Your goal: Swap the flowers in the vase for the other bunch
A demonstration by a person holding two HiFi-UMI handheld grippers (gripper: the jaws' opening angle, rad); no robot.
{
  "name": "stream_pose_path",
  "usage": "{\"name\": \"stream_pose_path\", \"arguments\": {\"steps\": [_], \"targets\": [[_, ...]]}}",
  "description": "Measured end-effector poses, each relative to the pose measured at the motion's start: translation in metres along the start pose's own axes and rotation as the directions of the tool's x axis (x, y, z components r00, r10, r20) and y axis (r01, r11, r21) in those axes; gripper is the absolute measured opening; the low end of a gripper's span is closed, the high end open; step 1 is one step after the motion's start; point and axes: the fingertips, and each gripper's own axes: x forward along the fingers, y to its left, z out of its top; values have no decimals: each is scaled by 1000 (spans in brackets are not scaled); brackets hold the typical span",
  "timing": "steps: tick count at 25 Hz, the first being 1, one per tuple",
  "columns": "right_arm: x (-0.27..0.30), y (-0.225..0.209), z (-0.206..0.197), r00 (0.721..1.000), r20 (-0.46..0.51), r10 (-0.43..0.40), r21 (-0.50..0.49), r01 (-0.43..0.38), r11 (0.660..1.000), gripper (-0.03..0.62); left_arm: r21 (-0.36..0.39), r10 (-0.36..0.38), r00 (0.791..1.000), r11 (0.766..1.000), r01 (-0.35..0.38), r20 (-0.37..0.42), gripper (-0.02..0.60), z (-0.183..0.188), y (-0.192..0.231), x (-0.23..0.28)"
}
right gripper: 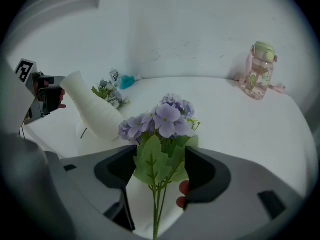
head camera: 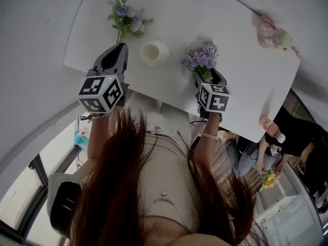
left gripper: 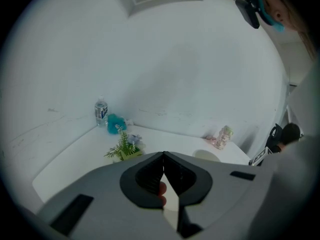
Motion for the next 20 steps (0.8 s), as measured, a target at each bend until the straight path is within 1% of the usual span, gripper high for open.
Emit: {"name": "stream_pose_path", "arguments": {"steps": [7,13,20], "targets": [[11,-3,-6,999,-39,37,11,-37,999,296,-6,35,999,999,-35,-1,5,-2,-1,-4],[20,-3,-11,995,-75,63,1,-63,998,296,-16,75,997,997,-75,9,5,-4,-5,-12],[29,-6,-17,991,-124,56,-17,-59,998,296,-35,120,992,992,-119,25,5,-7,-9,-23]]}}
